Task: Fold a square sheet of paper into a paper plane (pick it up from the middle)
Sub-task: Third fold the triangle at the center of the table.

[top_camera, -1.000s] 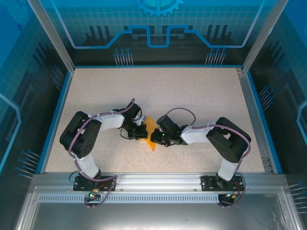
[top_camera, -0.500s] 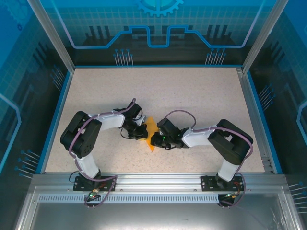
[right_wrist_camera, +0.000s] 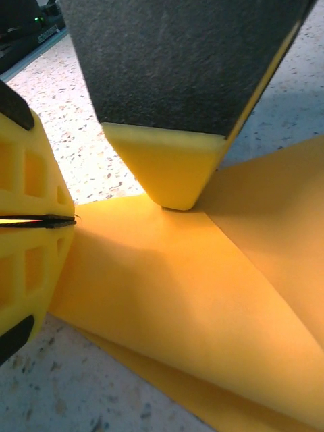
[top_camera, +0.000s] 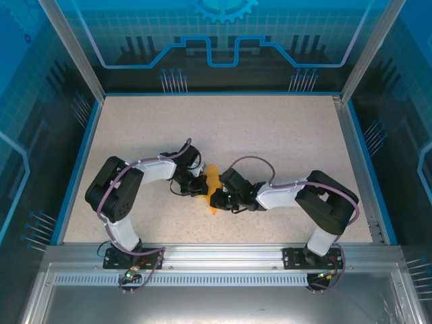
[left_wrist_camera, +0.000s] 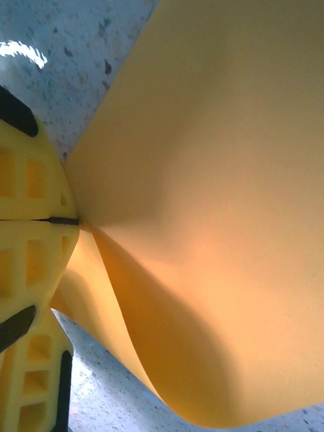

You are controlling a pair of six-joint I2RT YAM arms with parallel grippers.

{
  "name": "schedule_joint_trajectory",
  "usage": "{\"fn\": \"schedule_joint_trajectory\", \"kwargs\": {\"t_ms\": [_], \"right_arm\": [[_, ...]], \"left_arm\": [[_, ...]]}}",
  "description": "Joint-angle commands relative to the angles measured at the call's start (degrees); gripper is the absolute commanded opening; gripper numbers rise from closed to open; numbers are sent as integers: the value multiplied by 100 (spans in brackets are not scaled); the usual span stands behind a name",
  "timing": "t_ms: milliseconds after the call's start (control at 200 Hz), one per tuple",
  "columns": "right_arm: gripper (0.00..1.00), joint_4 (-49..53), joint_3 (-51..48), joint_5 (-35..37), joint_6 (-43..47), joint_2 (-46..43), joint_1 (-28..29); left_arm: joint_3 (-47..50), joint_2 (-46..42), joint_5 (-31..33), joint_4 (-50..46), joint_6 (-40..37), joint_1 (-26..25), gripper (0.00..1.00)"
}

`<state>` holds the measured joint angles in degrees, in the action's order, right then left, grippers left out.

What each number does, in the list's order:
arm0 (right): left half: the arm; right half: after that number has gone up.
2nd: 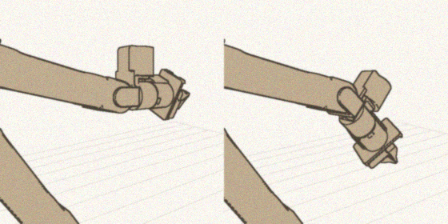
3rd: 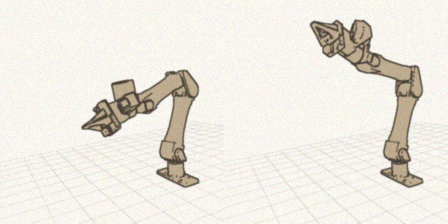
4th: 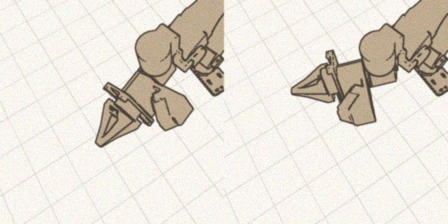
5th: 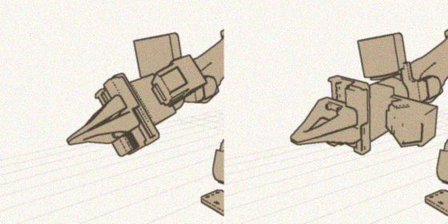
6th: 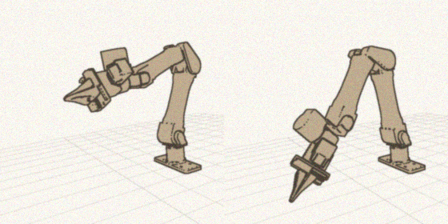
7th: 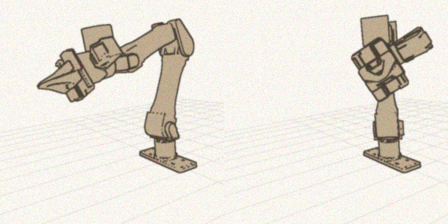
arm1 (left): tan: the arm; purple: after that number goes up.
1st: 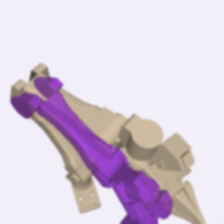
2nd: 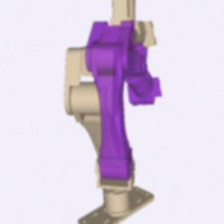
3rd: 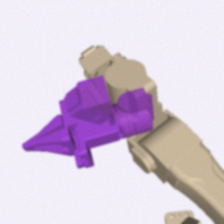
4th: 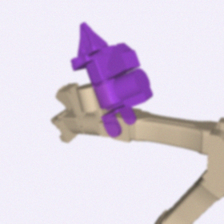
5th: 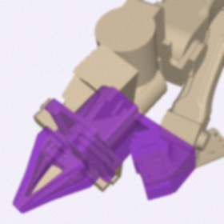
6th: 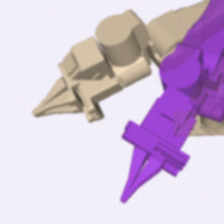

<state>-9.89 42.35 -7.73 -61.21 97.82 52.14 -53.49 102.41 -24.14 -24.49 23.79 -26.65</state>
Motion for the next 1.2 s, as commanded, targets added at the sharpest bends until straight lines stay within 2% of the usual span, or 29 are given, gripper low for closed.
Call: {"fn": "schedule_joint_trajectory", "kwargs": {"t_ms": [0,505,1195], "right_arm": [[11,39,-81,-53,39,51,114],[11,-20,46,-202,100,314,235],[11,519,221,-198,388,360,654]], "left_arm": [[310,640,1418,-197,-102,-69,6],[253,735,1432,-218,-119,-94,6],[191,851,1464,-245,-164,-97,6]]}}
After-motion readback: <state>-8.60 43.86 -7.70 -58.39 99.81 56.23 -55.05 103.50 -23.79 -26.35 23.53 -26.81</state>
